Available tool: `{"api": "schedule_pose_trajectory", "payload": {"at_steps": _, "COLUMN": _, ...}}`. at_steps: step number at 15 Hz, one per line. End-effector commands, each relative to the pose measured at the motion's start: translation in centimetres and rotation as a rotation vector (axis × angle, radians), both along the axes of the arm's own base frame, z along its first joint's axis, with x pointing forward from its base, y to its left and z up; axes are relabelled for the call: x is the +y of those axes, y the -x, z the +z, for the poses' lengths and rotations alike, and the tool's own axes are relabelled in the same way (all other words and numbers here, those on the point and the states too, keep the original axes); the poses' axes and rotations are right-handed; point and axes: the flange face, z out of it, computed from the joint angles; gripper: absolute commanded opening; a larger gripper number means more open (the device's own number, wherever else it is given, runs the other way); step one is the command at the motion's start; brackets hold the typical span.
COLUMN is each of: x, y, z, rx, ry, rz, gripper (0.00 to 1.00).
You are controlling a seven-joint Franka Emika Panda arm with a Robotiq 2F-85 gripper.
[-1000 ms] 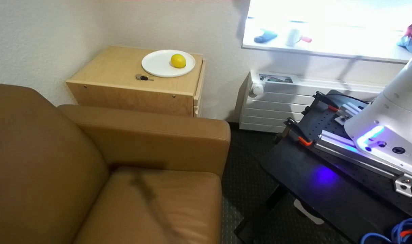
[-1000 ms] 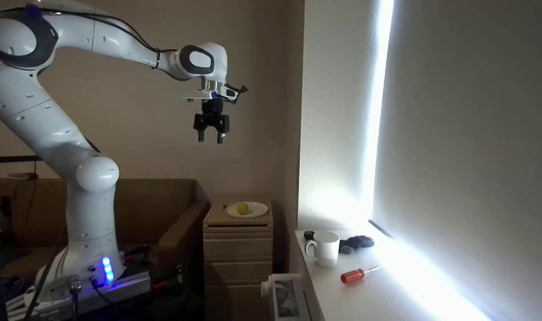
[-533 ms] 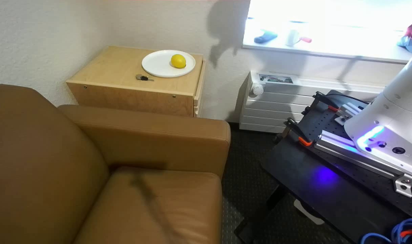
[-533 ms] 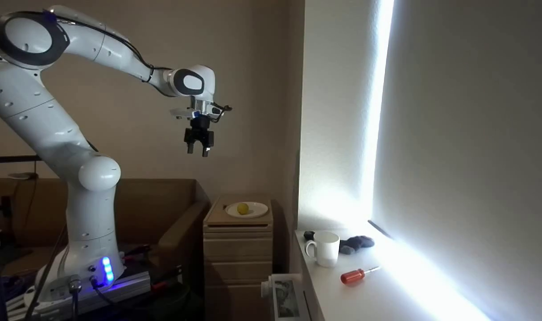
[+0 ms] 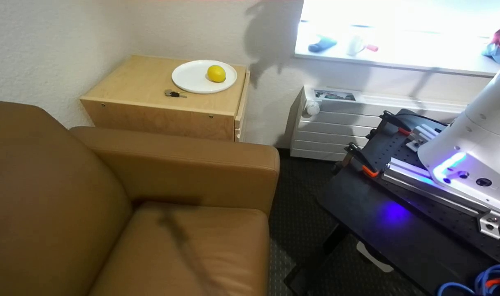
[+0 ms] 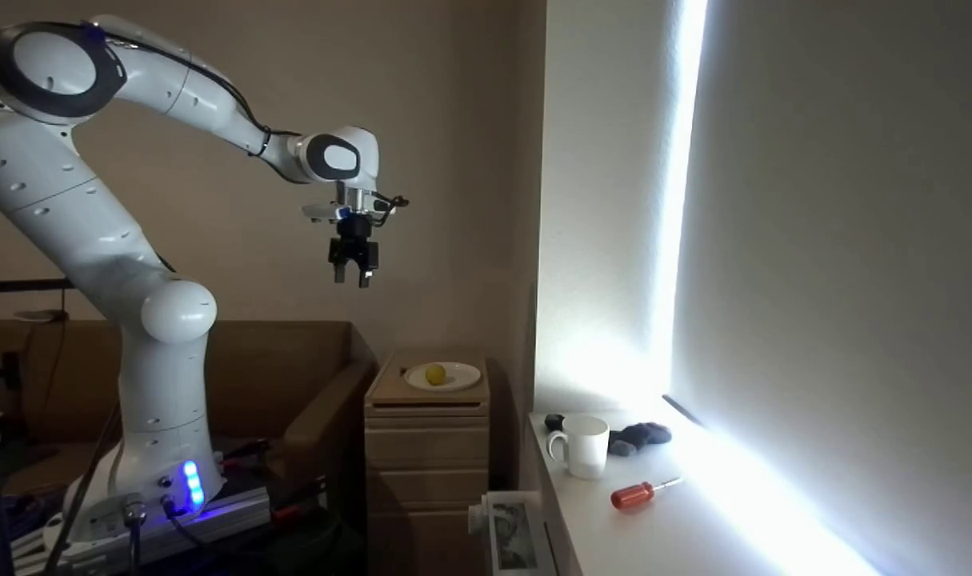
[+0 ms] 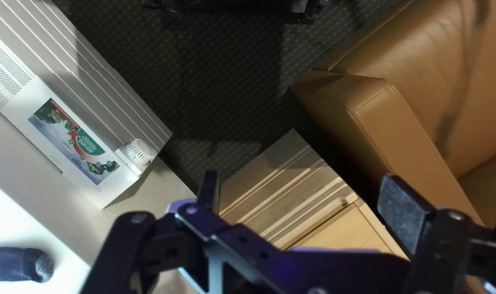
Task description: Open the sliding tray
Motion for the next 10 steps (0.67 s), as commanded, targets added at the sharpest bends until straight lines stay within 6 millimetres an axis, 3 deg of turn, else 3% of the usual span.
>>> {"api": "schedule_pose_trajectory", "payload": {"at_steps": 1, "x": 1.2, "y": -1.8, "z": -3.1, "rx": -0.022, "ry": 0.034, "rz": -0.147, "gripper": 1.00}}
{"api": "schedule_pose_trajectory", "payload": {"at_steps": 5, "x": 4.4, "y": -3.6, "z": -7.3, "rx": -0.109, "ry": 0.077, "rz": -0.302, "gripper": 1.00}}
{"api": "schedule_pose_trajectory", "payload": {"at_steps": 10, "x": 5.1, "y": -4.7, "z": -12.3, "rx": -0.068, "ry": 0.186, "rz": -0.422, "gripper": 1.00}}
